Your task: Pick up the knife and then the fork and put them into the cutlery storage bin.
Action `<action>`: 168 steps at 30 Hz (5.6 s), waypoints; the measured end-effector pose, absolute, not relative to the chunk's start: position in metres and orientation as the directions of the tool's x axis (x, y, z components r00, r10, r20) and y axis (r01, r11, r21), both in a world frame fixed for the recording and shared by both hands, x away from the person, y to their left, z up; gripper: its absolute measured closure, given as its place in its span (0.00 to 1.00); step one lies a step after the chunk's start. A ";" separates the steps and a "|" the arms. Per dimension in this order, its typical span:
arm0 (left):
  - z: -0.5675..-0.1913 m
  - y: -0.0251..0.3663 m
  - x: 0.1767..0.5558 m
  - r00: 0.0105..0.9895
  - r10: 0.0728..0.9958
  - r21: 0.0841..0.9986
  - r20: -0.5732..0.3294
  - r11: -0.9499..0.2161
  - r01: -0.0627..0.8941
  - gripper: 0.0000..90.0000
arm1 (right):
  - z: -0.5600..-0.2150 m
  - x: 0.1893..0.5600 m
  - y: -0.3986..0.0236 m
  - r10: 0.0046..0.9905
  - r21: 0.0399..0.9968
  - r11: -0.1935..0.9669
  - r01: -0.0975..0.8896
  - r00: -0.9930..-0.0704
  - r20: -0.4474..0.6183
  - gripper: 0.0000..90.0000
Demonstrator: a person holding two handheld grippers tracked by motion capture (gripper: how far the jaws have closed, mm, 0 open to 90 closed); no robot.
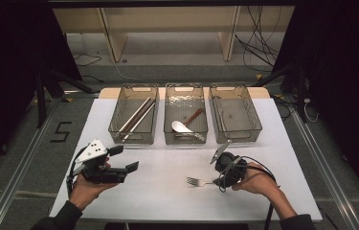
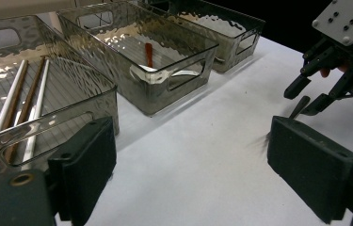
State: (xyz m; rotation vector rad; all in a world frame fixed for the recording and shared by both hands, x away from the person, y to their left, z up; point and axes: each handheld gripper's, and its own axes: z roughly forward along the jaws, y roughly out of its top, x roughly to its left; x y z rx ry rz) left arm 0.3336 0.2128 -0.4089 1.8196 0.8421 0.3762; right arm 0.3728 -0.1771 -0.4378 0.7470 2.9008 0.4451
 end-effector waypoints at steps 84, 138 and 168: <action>-0.409 0.212 0.334 0.705 0.698 0.906 -0.124 -0.211 0.367 0.17 | -0.415 0.381 -0.196 0.555 0.497 0.746 0.444 -0.827 -0.094 0.94; -0.409 0.212 0.335 0.701 0.702 0.906 -0.124 -0.208 0.369 0.17 | -0.368 0.427 -0.253 0.802 0.775 0.335 0.536 -0.594 0.064 0.94; -0.409 0.213 0.335 0.702 0.702 0.906 -0.124 -0.208 0.368 0.17 | -0.350 0.503 -0.253 0.910 0.773 0.197 0.603 -0.406 0.085 0.94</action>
